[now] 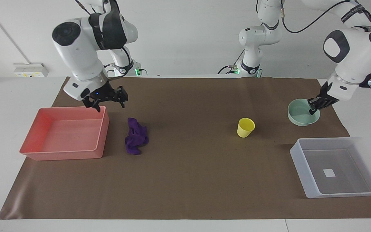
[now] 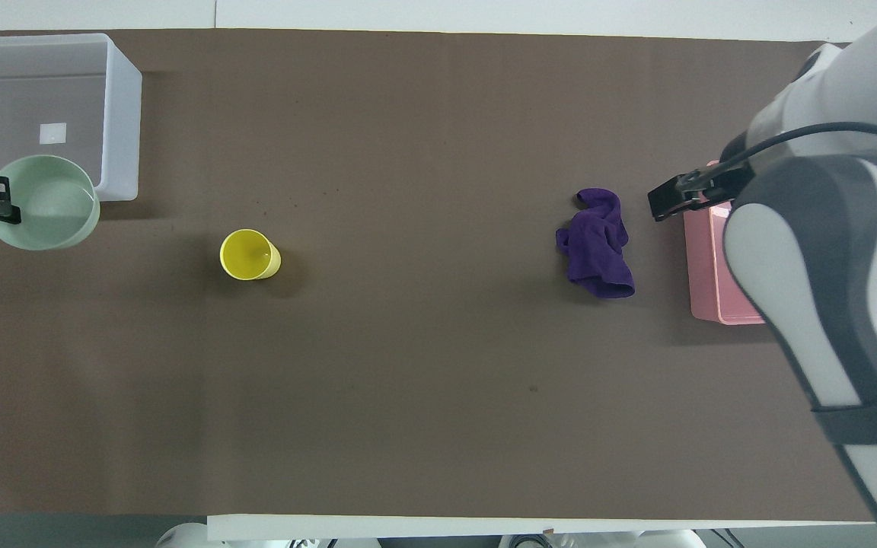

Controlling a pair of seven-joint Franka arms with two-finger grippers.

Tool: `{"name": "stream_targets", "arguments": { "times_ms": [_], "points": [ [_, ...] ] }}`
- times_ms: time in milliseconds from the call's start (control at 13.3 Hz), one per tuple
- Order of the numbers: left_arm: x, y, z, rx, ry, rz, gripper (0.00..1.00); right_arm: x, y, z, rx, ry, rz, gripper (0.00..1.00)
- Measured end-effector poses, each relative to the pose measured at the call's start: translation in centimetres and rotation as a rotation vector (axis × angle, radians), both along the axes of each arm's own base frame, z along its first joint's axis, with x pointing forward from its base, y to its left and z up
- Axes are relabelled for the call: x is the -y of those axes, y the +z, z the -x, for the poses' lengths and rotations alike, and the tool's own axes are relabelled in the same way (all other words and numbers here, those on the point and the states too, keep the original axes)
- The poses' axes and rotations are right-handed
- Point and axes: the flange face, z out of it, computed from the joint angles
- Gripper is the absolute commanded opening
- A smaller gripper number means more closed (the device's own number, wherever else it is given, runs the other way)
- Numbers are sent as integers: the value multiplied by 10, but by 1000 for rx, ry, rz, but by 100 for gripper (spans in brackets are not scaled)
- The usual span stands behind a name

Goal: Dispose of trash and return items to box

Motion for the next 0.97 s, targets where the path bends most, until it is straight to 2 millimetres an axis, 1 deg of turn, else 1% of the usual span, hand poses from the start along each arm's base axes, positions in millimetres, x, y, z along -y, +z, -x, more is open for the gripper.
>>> {"name": "stream_targets", "arguments": {
  "times_ms": [75,150,225,300,450,525,675,750,825,900,975],
  "points": [
    [-13,0,-23,18,19,1,0,-9,-21,3,-8,7,2,100],
    [-26,-4,-46,32,36,0,0,-16,-40,6,-11,17,4,99],
    [-39,-13,-69,44,51,-2,0,-22,-56,9,-5,24,3,99],
    [-51,-27,-92,58,64,-4,0,-26,-73,11,7,27,1,99],
    [-71,-60,-126,90,86,-9,0,-24,-106,19,12,25,2,99],
    [-83,-81,-139,108,100,-13,0,-23,-121,23,7,24,4,98],
    [-101,-121,-157,139,121,-19,0,-26,-143,28,-6,31,7,96],
    [-105,-136,-162,152,125,-21,0,-29,-150,30,-7,36,7,92],
    [-106,-151,-166,156,126,-22,3,-31,-157,31,0,39,6,89],
    [-105,-161,-168,157,125,-21,45,-32,-166,32,5,41,5,78],
    [-105,-168,-170,169,124,-22,99,-33,-175,33,10,42,4,62]
  ]
}}
